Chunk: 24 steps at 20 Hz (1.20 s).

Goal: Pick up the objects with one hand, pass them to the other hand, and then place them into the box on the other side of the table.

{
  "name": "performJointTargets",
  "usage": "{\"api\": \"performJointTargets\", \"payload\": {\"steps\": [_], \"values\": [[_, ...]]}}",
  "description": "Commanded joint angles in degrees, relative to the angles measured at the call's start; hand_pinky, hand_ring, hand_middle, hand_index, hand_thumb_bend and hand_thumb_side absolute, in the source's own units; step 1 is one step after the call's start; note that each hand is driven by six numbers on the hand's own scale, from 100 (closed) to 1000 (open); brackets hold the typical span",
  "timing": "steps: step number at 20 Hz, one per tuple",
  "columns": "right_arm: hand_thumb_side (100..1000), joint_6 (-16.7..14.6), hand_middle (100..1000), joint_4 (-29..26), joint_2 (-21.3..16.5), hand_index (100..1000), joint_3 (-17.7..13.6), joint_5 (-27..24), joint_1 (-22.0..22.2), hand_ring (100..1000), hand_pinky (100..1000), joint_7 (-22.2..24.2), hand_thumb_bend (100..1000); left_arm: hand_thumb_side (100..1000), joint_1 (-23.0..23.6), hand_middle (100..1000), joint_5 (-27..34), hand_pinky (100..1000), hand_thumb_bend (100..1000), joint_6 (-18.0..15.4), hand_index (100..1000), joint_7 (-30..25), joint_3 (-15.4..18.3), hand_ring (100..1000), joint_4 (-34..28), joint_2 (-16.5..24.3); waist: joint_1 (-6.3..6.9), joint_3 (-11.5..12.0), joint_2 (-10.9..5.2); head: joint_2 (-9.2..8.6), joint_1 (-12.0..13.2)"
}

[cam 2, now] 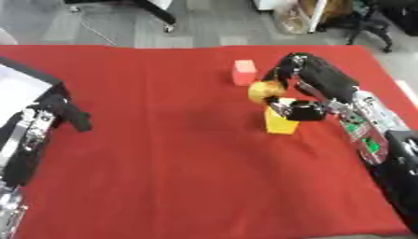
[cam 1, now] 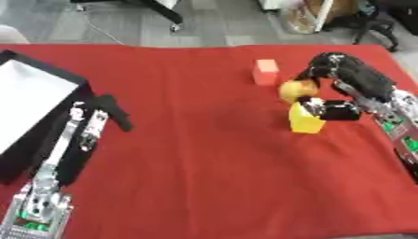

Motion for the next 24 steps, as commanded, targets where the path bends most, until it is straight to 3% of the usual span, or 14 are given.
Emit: {"api": "performJointTargets", "payload": {"steps": [1, 6, 9, 15, 20, 24], "values": [[220, 0.9, 302, -3.19, 1.12, 199, 1.08, -3.21, -2.95, 465, 692, 1.06, 100, 953, -2.51, 454, -2.77, 719, 109, -0.18, 526, 1.3, -1.95, 503, 2.55, 0.41, 0.01, -0.16, -1.25, 0.15, -0.45], [250, 2.15, 304, -4.6, 5.55, 199, 3.47, -7.6, -7.52, 462, 690, 4.74, 100, 949, -6.81, 514, -7.04, 726, 140, -2.38, 615, 1.16, -5.94, 544, 5.11, -1.39, -0.06, -0.3, -1.35, 0.38, -0.91], [320, 3.04, 303, -4.11, 9.3, 198, 3.98, -10.37, -9.57, 457, 686, 7.49, 100, 851, -8.96, 603, -9.36, 735, 304, -4.09, 713, 1.9, -7.87, 607, 5.96, -3.39, -0.1, -0.35, -1.42, 0.45, -1.37], [386, 5.24, 299, -2.49, 15.09, 196, 3.8, -16.01, -10.91, 449, 679, 13.12, 100, 673, -11.95, 658, -14.05, 749, 512, -7.59, 752, 5.71, -10.41, 648, 7.4, -6.8, -0.32, -0.47, -1.43, 0.46, -1.89], [398, 6.52, 295, -3.54, 16.68, 196, 3.63, -19.99, -10.4, 444, 676, 17.3, 100, 549, -14.1, 683, -18.67, 761, 585, -9.27, 768, 9.42, -10.76, 669, 7.69, -8.24, -0.49, -0.56, -1.33, 0.54, -1.75], [401, 7.1, 294, -3.99, 17.36, 195, 3.77, -21.41, -9.8, 442, 674, 19.19, 100, 519, -14.6, 691, -22.71, 766, 586, -9.44, 769, 12.0, -10.4, 676, 7.88, -9.0, -0.48, -0.7, -1.27, 0.47, -1.75]]}}
